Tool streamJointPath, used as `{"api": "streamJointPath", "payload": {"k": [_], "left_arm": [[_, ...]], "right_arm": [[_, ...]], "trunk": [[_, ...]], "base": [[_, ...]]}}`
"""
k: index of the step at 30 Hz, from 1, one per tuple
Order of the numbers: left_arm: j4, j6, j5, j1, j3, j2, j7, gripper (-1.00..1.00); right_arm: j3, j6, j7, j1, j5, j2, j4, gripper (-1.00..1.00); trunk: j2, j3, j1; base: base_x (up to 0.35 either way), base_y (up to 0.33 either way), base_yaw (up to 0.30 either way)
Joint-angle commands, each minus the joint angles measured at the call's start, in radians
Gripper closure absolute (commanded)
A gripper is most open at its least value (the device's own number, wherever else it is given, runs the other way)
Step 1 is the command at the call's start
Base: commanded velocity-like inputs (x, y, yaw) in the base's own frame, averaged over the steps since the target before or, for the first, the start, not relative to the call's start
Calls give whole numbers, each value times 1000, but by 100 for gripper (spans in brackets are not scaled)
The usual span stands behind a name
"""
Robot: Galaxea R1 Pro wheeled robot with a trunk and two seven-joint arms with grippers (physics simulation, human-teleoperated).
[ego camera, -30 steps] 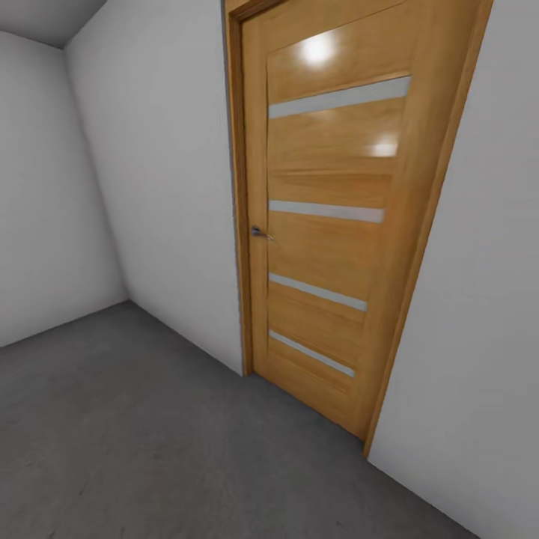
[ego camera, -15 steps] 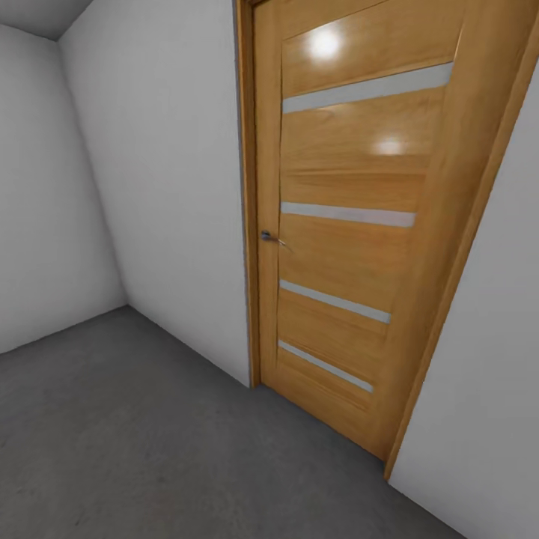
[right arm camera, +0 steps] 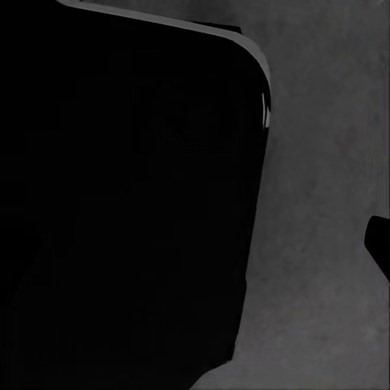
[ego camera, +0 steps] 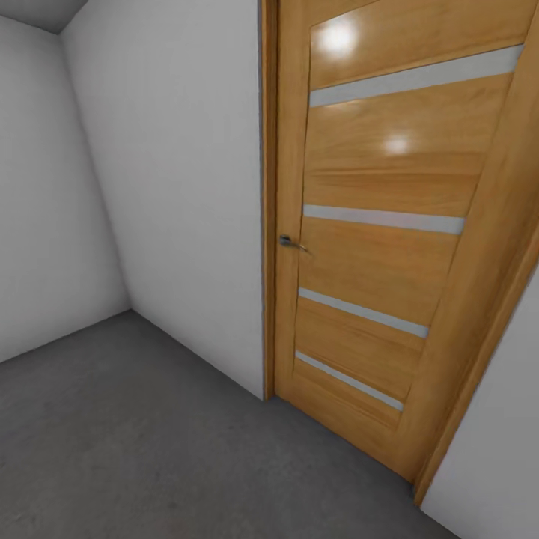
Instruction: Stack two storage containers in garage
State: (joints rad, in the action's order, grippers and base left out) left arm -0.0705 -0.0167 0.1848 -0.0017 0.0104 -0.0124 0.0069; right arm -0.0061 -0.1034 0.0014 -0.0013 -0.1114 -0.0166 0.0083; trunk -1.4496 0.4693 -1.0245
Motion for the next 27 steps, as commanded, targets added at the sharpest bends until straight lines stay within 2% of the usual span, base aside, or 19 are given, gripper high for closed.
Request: {"api": "streamJointPath", "payload": {"k": [1, 9, 27], "left_arm": [[0, -2, 5, 0, 0, 0, 1, -100], [0, -2, 5, 0, 0, 0, 1, -100], [0, -2, 5, 0, 0, 0, 1, -100]], "right_arm": [[-2, -5, 0, 0, -9, 0, 1, -100], [-5, -3, 0, 0, -4, 2, 1, -100], [-5, 1, 0, 0, -4, 2, 1, -100]], "trunk": [[0, 1, 0], [0, 1, 0], [0, 1, 0]], "base": [[250, 269, 0], [249, 269, -86], [249, 269, -239]]}}
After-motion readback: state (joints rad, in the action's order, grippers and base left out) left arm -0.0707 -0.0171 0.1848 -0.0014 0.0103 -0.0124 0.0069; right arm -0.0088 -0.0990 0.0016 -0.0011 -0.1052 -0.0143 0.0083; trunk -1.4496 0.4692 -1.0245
